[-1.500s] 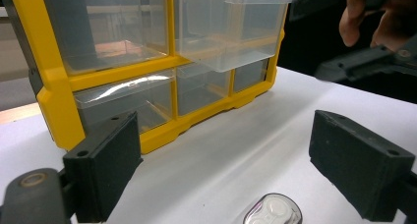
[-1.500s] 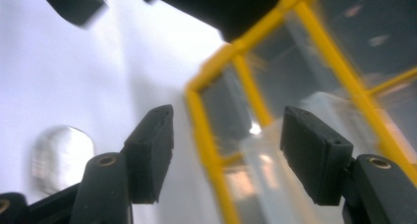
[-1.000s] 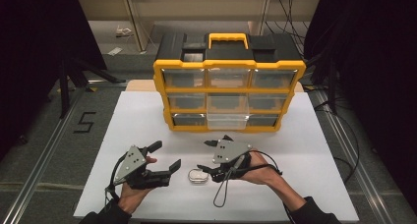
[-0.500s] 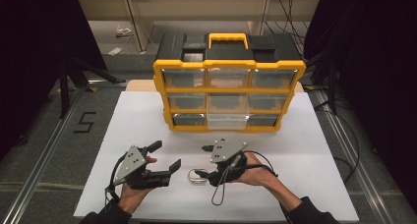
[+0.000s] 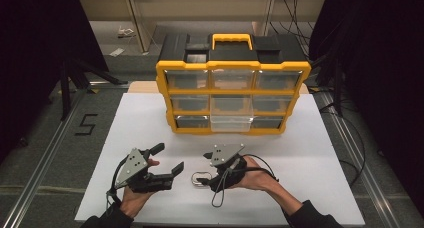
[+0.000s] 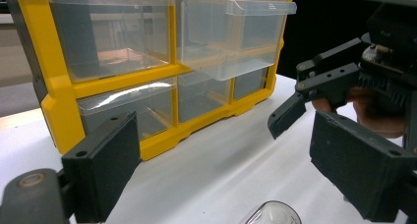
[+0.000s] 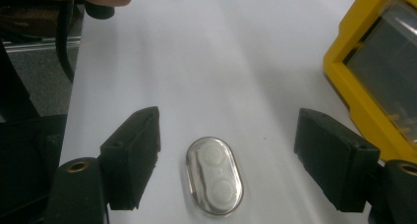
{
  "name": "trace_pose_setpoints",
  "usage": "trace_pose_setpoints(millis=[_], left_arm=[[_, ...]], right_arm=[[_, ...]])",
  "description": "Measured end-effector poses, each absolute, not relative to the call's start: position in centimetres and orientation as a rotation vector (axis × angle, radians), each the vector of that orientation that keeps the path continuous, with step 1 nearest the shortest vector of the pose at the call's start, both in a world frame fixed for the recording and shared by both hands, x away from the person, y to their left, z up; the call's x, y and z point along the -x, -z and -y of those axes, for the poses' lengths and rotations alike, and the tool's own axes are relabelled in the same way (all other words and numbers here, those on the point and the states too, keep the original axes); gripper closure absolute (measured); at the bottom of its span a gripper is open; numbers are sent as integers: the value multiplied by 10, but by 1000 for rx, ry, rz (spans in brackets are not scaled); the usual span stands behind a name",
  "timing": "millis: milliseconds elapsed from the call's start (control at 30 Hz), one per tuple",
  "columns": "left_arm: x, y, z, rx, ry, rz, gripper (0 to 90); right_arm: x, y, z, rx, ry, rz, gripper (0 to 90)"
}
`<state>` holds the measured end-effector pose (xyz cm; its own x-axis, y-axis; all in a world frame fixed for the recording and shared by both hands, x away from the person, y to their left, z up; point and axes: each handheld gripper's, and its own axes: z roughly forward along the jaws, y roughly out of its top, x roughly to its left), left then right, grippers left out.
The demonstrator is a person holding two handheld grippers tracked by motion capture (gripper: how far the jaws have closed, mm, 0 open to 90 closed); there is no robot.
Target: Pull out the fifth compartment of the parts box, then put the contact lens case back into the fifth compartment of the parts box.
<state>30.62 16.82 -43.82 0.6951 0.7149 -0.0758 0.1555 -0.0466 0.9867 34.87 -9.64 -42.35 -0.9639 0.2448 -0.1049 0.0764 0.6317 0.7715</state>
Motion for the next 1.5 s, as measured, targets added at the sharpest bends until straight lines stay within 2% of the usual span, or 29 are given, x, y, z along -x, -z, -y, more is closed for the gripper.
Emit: trace_pose_setpoints(millis=[1500], left_arm=[[-305, 438, -168, -1577, -525, -724, 113]], right_arm=[[-366, 474, 73, -294, -979, -2851, 270]])
